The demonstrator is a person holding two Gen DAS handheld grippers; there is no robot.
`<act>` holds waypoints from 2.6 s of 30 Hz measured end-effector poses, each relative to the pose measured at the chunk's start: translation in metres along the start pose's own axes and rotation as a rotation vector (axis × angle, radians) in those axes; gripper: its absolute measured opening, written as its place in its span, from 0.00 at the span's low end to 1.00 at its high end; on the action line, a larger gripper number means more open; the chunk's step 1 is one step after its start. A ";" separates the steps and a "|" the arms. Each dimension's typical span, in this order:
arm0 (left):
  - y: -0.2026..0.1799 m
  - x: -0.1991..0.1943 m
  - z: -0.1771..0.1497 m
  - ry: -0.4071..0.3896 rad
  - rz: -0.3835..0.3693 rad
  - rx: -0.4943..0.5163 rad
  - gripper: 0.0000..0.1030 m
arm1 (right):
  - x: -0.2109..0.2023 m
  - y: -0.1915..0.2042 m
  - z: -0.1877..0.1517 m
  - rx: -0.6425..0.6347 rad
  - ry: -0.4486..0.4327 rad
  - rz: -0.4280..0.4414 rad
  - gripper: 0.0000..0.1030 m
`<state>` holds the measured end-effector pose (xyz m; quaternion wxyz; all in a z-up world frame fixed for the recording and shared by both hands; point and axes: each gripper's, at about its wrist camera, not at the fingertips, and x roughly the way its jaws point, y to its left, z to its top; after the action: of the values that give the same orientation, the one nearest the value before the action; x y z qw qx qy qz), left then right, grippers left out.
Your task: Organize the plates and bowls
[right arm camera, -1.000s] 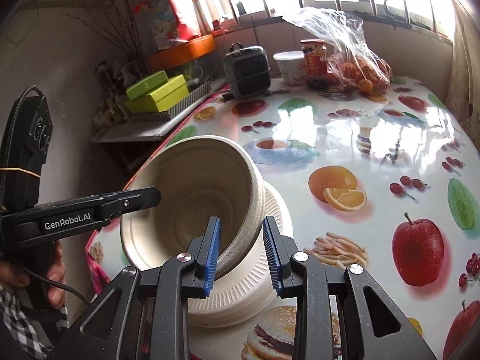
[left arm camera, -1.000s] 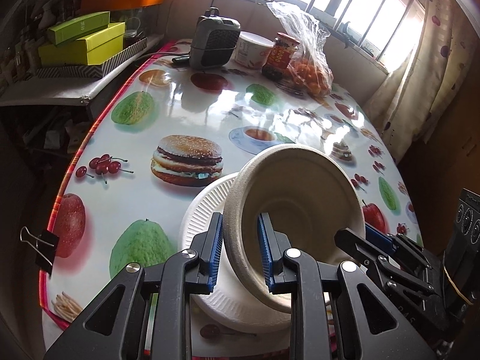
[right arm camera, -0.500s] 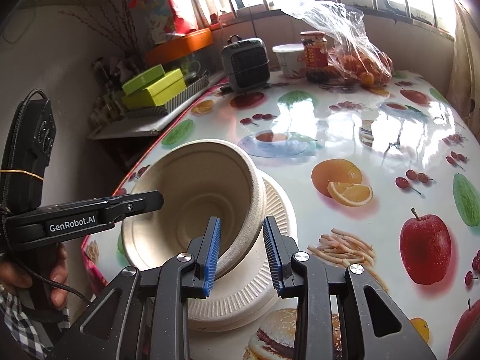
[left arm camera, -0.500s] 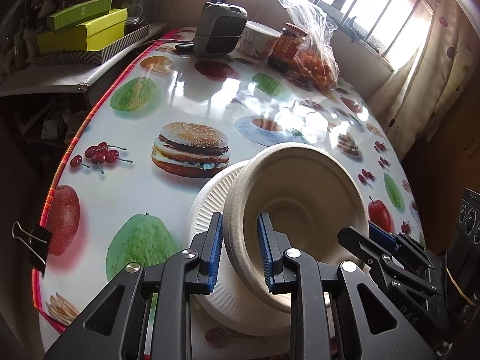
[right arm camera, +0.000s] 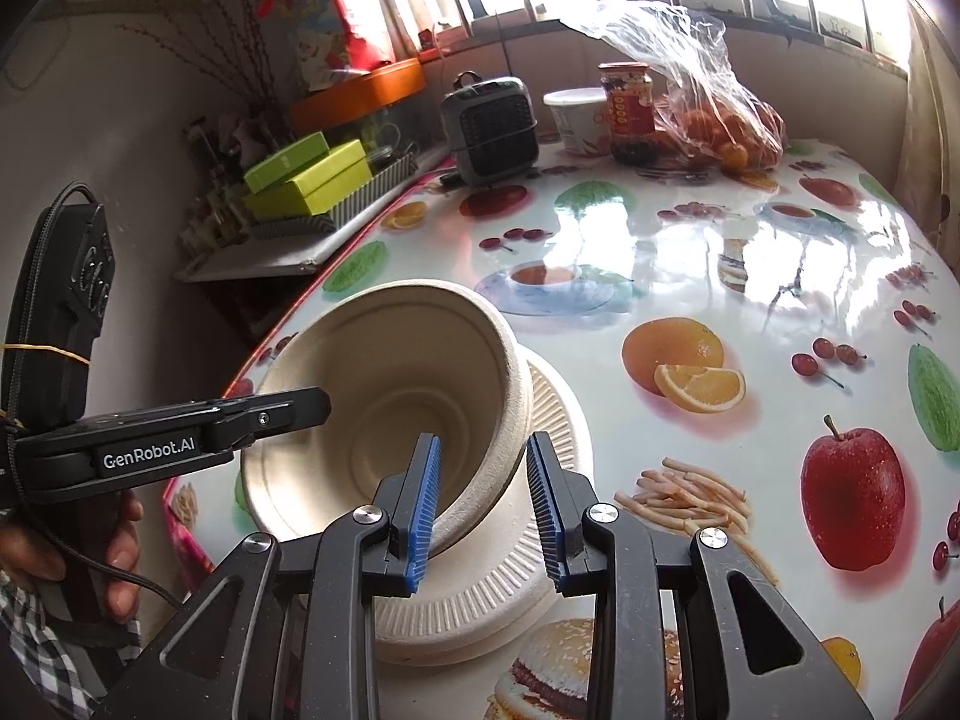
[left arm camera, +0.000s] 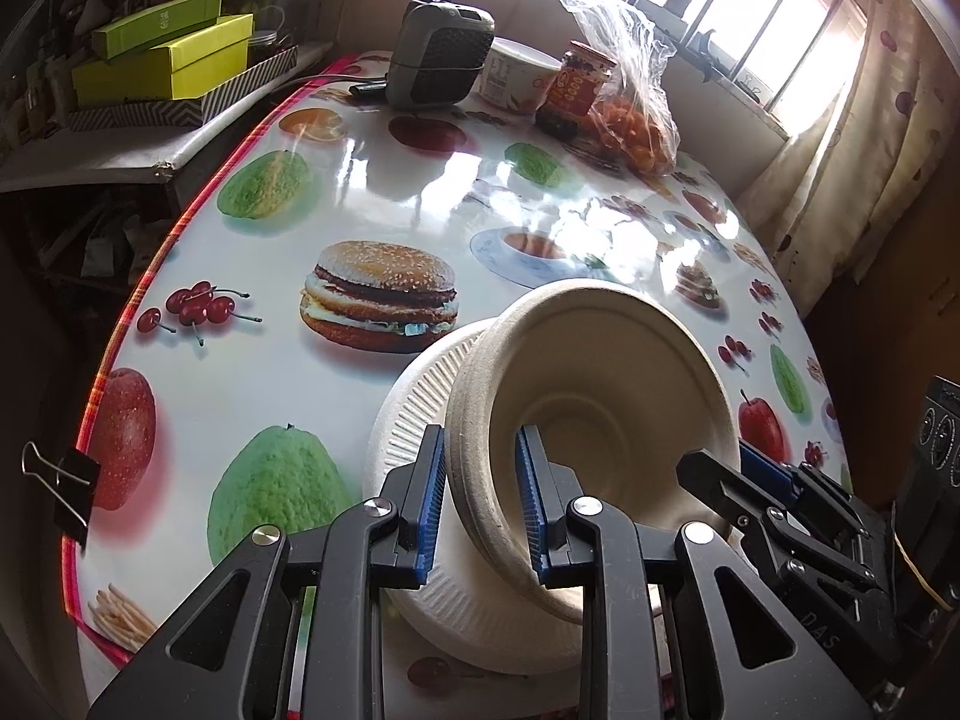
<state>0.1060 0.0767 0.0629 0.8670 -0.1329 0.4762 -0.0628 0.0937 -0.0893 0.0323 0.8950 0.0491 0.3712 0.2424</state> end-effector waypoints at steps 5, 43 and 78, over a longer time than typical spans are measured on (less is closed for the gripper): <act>0.000 0.000 -0.001 -0.003 -0.004 0.001 0.24 | -0.001 0.001 0.000 0.000 0.000 -0.002 0.32; -0.004 -0.018 -0.008 -0.068 0.032 0.031 0.41 | -0.017 0.002 -0.001 -0.017 -0.055 -0.021 0.48; -0.004 -0.053 -0.088 -0.228 0.181 0.118 0.48 | -0.051 0.019 -0.064 -0.097 -0.125 -0.119 0.59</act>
<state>0.0034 0.0706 0.0619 0.9238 -0.0445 0.3803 0.0031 0.0117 -0.1027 0.0241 0.9305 -0.0014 0.3049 0.2031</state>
